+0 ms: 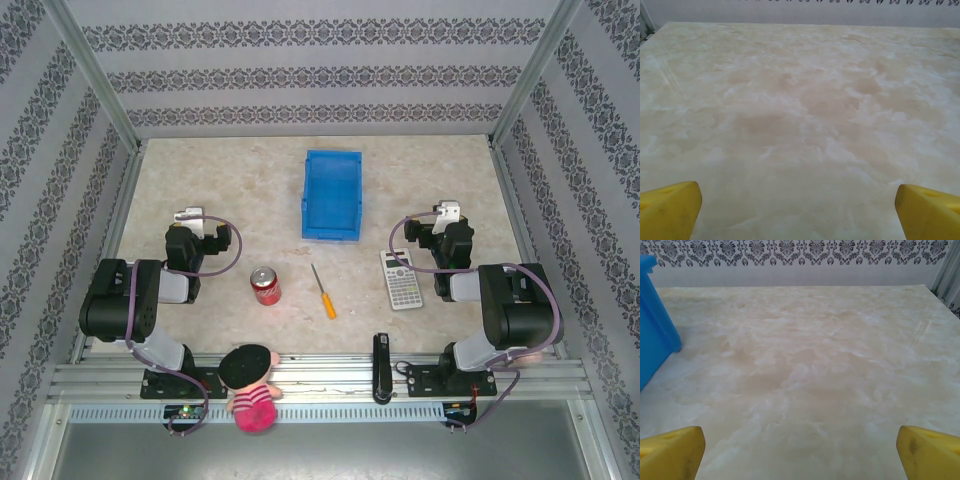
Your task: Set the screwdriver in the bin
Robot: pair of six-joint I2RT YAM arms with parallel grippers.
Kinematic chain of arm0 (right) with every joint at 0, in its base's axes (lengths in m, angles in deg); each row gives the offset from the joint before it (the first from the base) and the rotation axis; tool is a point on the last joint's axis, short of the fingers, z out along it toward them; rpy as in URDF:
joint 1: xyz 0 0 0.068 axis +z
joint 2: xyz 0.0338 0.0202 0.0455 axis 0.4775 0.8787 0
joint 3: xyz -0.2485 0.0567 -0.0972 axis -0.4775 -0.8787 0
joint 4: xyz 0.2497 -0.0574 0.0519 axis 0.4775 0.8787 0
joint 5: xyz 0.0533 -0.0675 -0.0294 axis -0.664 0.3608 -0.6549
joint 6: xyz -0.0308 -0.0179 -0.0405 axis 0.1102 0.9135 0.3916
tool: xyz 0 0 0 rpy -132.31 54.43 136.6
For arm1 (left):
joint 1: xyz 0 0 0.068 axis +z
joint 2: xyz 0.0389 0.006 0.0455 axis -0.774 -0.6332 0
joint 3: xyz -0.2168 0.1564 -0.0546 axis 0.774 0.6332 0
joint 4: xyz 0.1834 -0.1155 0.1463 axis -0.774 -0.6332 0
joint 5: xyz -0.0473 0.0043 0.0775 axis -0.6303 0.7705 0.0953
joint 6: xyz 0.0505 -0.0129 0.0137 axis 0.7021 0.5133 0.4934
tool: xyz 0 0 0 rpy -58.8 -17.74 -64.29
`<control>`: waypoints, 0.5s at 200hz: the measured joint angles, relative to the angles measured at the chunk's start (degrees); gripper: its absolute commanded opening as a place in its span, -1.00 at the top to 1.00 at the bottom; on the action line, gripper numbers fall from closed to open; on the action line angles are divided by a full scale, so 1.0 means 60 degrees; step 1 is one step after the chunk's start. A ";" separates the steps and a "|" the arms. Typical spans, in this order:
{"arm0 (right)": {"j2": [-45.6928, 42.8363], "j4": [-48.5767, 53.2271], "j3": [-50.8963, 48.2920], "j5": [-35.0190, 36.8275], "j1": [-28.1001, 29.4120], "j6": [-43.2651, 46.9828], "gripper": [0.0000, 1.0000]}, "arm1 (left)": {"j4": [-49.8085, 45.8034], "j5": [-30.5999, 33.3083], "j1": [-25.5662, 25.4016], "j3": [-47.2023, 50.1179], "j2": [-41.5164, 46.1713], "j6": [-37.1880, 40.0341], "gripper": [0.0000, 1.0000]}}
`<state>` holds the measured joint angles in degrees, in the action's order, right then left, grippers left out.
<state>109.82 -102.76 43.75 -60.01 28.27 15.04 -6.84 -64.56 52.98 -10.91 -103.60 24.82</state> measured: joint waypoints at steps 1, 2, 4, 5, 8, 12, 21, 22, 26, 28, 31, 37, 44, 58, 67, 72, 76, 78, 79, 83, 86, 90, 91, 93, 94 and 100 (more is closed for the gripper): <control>0.0000 0.0000 0.0000 0.0000 0.0000 0.0004 -0.96 | 0.0000 0.0000 0.0000 0.0000 0.0000 0.0000 -0.99; 0.0000 0.0000 0.0000 0.0000 0.0000 0.0004 -0.96 | 0.0004 0.0000 0.0000 0.0000 0.0000 0.0000 -0.99; 0.0000 0.0000 0.0000 0.0000 0.0000 0.0004 -0.97 | 0.0004 0.0000 0.0000 0.0000 0.0000 0.0000 -0.99; 0.0000 0.0000 0.0000 0.0000 0.0000 0.0000 -0.97 | 0.0004 0.0004 0.0000 0.0000 0.0000 0.0000 -0.99; 0.0000 0.0000 0.0000 0.0000 0.0000 0.0004 -0.96 | 0.0000 0.0000 0.0000 0.0000 0.0000 0.0000 -0.99; 0.0000 0.0000 0.0000 0.0000 0.0000 0.0004 -0.96 | 0.0000 0.0000 0.0000 0.0000 0.0000 0.0000 -0.99; 0.0000 0.0000 0.0000 0.0000 0.0000 0.0004 -0.96 | 0.0004 0.0000 0.0000 0.0000 0.0000 0.0000 -0.99; 0.0000 0.0000 0.0000 0.0000 0.0000 0.0004 -0.96 | 0.0000 0.0000 0.0000 0.0000 0.0000 0.0000 -0.99; 0.0000 0.0000 0.0000 0.0000 0.0000 0.0004 -0.96 | 0.0000 -0.0004 0.0000 0.0000 0.0000 0.0000 -0.99; 0.0000 0.0000 0.0000 0.0000 0.0000 0.0004 -0.96 | 0.0000 -0.0004 0.0000 0.0000 0.0000 0.0000 -0.99; 0.0000 0.0000 0.0000 0.0000 0.0000 0.0004 -0.96 | 0.0000 -0.0025 0.0000 -0.0004 0.0000 0.0000 -0.99; 0.0000 0.0000 0.0000 0.0000 0.0000 0.0000 -0.96 | -0.0018 -0.0102 0.0000 -0.0007 0.0000 0.0029 -0.99; 0.0000 0.0000 0.0000 0.0004 0.0000 0.0000 -0.96 | -0.0069 -0.0215 -0.0004 -0.0033 0.0000 0.0062 -0.99; 0.0000 0.0004 0.0000 0.0033 0.0000 -0.0004 -0.96 | -0.0106 -0.0346 -0.0004 -0.0076 0.0000 0.0106 -0.99; 0.0000 0.0007 0.0004 0.0087 0.0007 -0.0004 -0.97 | -0.0135 -0.0408 -0.0004 -0.0098 0.0000 0.0120 -0.99; 0.0000 0.0011 0.0004 0.0149 0.0022 0.0000 -0.96 | -0.0138 -0.0441 -0.0004 -0.0102 0.0000 0.0138 -0.99; 0.0000 0.0011 0.0004 0.0215 0.0047 0.0000 -0.96 | -0.0138 -0.0466 -0.0004 -0.0102 0.0000 0.0146 -0.99; 0.0000 0.0011 0.0004 0.0244 0.0058 0.0000 -0.96 | -0.0138 -0.0470 -0.0004 -0.0102 0.0000 0.0149 -0.99; 0.0000 0.0011 0.0004 0.0259 0.0066 0.0000 -0.96 | -0.0138 -0.0470 -0.0004 -0.0102 0.0000 0.0149 -0.99; 0.0000 0.0011 0.0004 0.0302 0.0069 0.0000 -0.96 | -0.0138 -0.0495 -0.0004 -0.0102 0.0000 0.0153 -0.99; 0.0000 0.0007 0.0004 0.0321 0.0084 0.0000 -0.97 | -0.0142 -0.0499 -0.0004 -0.0102 0.0000 0.0157 -0.99; 0.0000 0.0007 0.0004 0.0390 0.0106 -0.0004 -0.96 | -0.0153 -0.0503 -0.0004 -0.0102 0.0000 0.0160 -0.99; 0.0000 0.0007 0.0004 0.0401 0.0109 -0.0004 -0.96 | -0.0164 -0.0503 -0.0004 -0.0102 0.0004 0.0168 -0.99; -0.0004 0.0015 0.0004 0.0441 0.0127 -0.0004 -0.97 | -0.0197 -0.0503 -0.0004 -0.0106 0.0018 0.0178 -0.99; -0.0004 0.0015 0.0004 0.0459 0.0131 -0.0004 -0.97 | -0.0211 -0.0503 -0.0004 -0.0106 0.0022 0.0178 -0.99; -0.0025 0.0066 0.0007 0.0568 0.0131 -0.0015 -0.96 | -0.0379 -0.0499 -0.0004 -0.0127 0.0098 0.0182 -0.99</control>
<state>109.66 -102.36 43.79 -56.60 29.05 14.95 -9.12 -67.55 52.96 -11.67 -103.01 25.92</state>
